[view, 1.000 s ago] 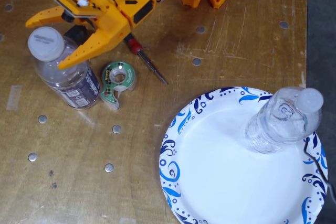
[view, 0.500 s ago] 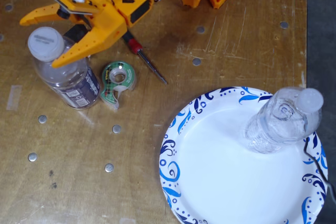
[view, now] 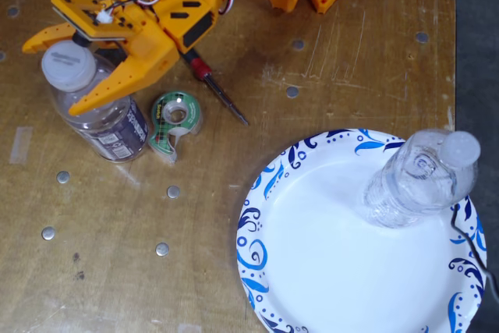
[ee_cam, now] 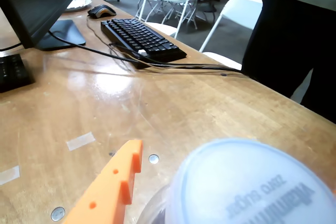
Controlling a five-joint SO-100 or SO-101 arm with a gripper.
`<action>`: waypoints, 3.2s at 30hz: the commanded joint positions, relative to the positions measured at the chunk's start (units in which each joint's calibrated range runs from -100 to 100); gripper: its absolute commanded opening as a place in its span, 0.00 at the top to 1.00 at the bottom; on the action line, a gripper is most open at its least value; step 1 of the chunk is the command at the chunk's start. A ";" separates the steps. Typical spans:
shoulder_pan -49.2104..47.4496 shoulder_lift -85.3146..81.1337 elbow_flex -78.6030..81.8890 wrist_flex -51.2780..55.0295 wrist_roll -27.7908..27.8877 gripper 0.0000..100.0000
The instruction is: Move the bottles to the plate
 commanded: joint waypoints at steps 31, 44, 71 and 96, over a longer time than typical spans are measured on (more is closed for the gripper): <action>-2.36 -3.21 -14.06 0.83 -2.39 0.89; -26.83 -3.71 -41.99 28.68 -2.70 0.88; -46.45 -13.58 -9.10 14.32 -5.83 0.88; -45.38 -12.99 5.85 3.53 -4.63 0.88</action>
